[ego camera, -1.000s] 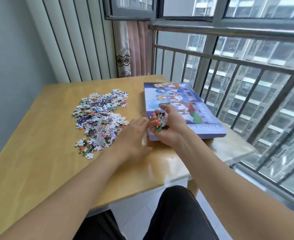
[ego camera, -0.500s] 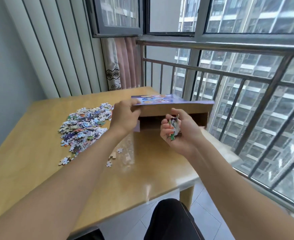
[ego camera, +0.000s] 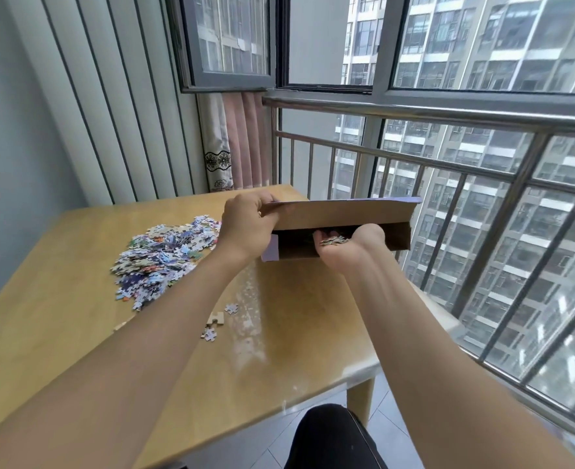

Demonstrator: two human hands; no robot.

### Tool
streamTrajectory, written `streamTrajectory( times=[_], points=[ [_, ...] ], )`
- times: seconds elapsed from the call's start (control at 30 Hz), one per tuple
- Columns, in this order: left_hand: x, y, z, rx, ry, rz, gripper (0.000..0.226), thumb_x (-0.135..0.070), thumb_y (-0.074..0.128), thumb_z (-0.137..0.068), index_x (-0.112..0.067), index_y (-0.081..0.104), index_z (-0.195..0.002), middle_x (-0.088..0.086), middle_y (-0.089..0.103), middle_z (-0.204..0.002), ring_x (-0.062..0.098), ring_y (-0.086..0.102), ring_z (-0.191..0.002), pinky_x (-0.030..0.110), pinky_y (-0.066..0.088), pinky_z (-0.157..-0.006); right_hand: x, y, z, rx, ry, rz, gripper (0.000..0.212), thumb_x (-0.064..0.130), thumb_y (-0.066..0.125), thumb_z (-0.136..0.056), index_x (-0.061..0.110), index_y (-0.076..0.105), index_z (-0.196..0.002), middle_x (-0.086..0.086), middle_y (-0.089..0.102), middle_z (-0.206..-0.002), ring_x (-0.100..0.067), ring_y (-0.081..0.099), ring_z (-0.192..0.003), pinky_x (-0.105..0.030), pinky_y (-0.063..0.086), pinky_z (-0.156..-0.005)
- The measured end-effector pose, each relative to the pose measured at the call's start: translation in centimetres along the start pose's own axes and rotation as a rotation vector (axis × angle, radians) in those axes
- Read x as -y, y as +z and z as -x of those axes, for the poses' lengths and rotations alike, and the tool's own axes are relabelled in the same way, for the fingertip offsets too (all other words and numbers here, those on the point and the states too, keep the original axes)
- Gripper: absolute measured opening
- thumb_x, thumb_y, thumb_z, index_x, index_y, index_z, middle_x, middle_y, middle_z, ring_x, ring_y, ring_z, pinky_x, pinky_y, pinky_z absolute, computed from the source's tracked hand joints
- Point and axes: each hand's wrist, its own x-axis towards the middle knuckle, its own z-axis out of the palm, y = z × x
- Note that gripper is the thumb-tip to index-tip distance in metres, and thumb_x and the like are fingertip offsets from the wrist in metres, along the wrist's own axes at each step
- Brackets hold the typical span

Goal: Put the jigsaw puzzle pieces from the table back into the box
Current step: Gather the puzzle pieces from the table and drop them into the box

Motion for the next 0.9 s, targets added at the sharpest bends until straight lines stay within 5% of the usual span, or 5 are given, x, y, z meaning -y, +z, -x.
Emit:
streamTrajectory(
  times=[0.3, 0.57, 0.67, 0.8, 0.9],
  points=[
    [-1.0, -1.0, -0.7, 0.049, 0.019, 0.116, 0.021, -0.019, 0.074, -0.090, -0.036, 0.071, -0.078, -0.030, 0.062, -0.068, -0.012, 0.056, -0.068, 0.003, 0.037, -0.066, 0.2, 2.1, -1.0, 0.076, 0.126, -0.002, 0.055, 0.050, 0.034, -0.092, 0.012, 0.067, -0.115, -0.020, 0.070, -0.109, -0.046, 0.064, -0.100, -0.068, 0.044, -0.091],
    [-0.5, -2.6, -1.9, 0.015, -0.010, 0.232, 0.012, -0.018, 0.073, -0.090, -0.015, 0.073, -0.079, -0.011, 0.063, -0.069, 0.006, 0.053, -0.068, 0.019, 0.042, -0.069, 3.4, 2.2, 0.0, 0.263, 0.154, 0.320, 0.051, 0.027, 0.027, -0.101, -0.007, 0.049, -0.133, -0.032, 0.058, -0.128, -0.054, 0.054, -0.117, -0.070, 0.045, -0.095],
    [-0.3, -2.9, -2.0, 0.003, -0.013, 0.236, 0.012, -0.017, 0.074, -0.090, -0.015, 0.074, -0.078, -0.012, 0.064, -0.067, 0.007, 0.054, -0.069, 0.022, 0.043, -0.069, 4.0, 1.9, 0.0, 0.283, -0.082, 0.575, 0.037, 0.009, 0.037, -0.103, -0.012, 0.046, -0.132, -0.027, 0.053, -0.129, -0.046, 0.053, -0.121, -0.051, 0.051, -0.101],
    [-0.6, -3.0, -2.0, 0.004, 0.014, 0.208, 0.010, -0.015, 0.074, -0.089, -0.010, 0.075, -0.080, -0.006, 0.066, -0.071, 0.010, 0.055, -0.070, 0.023, 0.044, -0.069, 4.1, -0.2, -1.1, 0.282, -0.609, 1.300, 0.027, 0.002, 0.059, -0.089, -0.017, 0.063, -0.107, -0.022, 0.067, -0.097, -0.021, 0.067, -0.087, -0.028, 0.055, -0.077],
    [-0.8, -2.8, -1.9, 0.023, 0.016, 0.212, 0.011, -0.014, 0.074, -0.089, -0.014, 0.073, -0.078, -0.006, 0.064, -0.070, 0.011, 0.055, -0.071, 0.022, 0.044, -0.069, 3.2, -1.5, -0.6, 0.508, -1.037, 1.888, 0.026, 0.007, 0.056, -0.089, 0.010, 0.079, -0.101, 0.002, 0.074, -0.095, -0.010, 0.066, -0.085, -0.022, 0.053, -0.075]
  ],
)
